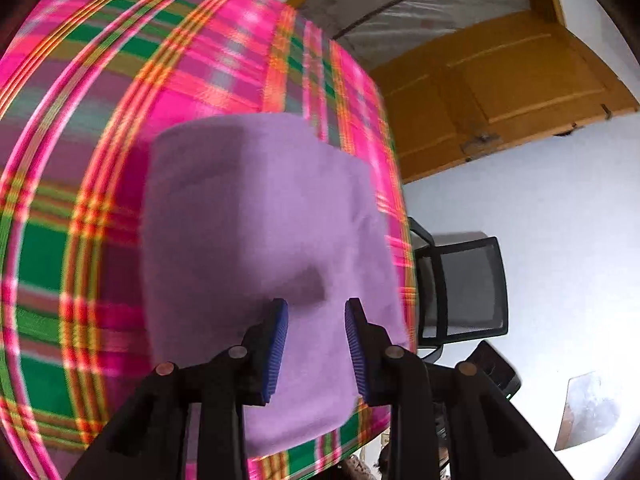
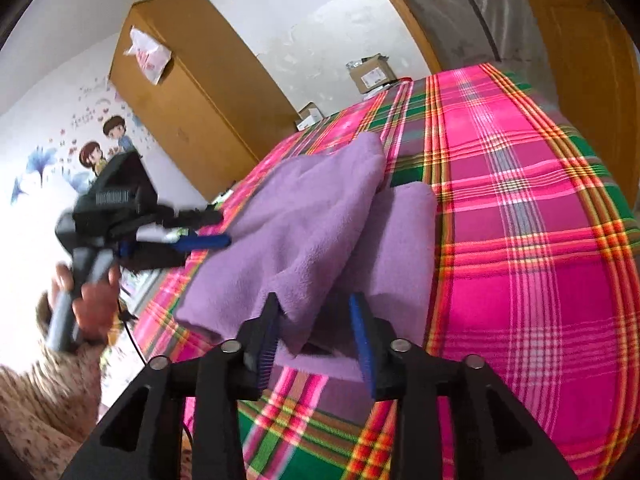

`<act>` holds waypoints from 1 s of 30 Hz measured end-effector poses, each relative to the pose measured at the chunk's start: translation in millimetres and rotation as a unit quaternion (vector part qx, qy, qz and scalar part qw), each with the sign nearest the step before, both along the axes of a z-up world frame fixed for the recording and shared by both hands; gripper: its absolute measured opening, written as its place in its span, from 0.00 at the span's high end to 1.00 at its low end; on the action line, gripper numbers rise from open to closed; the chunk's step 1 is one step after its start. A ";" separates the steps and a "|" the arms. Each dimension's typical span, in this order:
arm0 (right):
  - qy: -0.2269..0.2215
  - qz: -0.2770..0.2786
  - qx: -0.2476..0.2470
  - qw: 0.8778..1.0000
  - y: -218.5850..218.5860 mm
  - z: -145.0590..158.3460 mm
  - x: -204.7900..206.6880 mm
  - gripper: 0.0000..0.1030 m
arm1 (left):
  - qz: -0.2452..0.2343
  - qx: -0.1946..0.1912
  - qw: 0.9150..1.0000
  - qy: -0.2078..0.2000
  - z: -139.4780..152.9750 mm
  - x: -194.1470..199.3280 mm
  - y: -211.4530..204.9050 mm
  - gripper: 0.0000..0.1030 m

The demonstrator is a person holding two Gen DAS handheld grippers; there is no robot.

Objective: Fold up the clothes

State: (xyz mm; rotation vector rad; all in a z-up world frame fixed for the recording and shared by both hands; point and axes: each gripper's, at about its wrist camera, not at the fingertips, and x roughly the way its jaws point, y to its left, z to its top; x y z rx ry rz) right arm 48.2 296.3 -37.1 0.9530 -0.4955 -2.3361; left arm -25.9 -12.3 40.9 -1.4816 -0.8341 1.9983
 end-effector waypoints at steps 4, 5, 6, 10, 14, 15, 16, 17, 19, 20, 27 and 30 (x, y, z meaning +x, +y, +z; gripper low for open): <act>0.004 0.007 -0.006 1.000 -3.7 4.4 -5.0 0.64 | 0.015 0.005 1.000 -0.008 -9.2 7.9 -15.7 0.71; 0.004 0.008 -0.012 1.000 -3.2 5.3 -5.1 0.64 | 0.015 0.006 1.000 -0.007 -10.1 9.1 -16.5 0.71; 0.002 0.011 -0.026 1.000 -1.2 5.7 -5.6 0.64 | 0.015 0.007 1.000 -0.007 -11.6 10.1 -17.1 0.71; -0.009 0.018 -0.053 0.998 8.1 6.9 -7.3 0.64 | 0.019 0.018 1.000 -0.009 -17.5 15.2 -21.6 0.71; -0.033 0.013 -0.065 0.997 15.6 3.4 -13.9 0.63 | 0.025 0.034 0.999 -0.011 -24.3 21.7 -26.7 0.71; -0.041 0.013 -0.071 0.997 15.5 1.6 -17.4 0.62 | 0.027 0.037 0.999 -0.011 -25.4 23.3 -28.5 0.71; -0.050 0.019 -0.079 0.995 15.0 -0.8 -20.8 0.61 | 0.030 0.040 0.999 -0.012 -26.6 25.2 -30.0 0.71; -0.058 0.026 -0.084 0.994 12.8 -2.4 -24.6 0.61 | 0.031 0.041 0.999 -0.012 -27.4 26.3 -30.7 0.71; -0.061 0.035 -0.077 0.995 5.5 -2.4 -27.8 0.64 | 0.032 0.041 0.999 -0.013 -28.3 28.1 -32.7 0.71; -0.061 0.039 -0.069 0.995 1.3 -1.6 -28.5 0.70 | 0.033 0.041 0.999 -0.013 -28.1 29.0 -32.9 0.71; -0.018 0.028 -0.023 0.999 0.3 19.5 -22.1 0.90 | 0.033 0.043 0.998 -0.012 -29.1 35.5 -35.6 0.71; -0.004 0.028 -0.020 0.999 1.3 27.2 -16.7 0.91 | 0.028 0.043 0.999 -0.010 -27.1 39.0 -36.1 0.71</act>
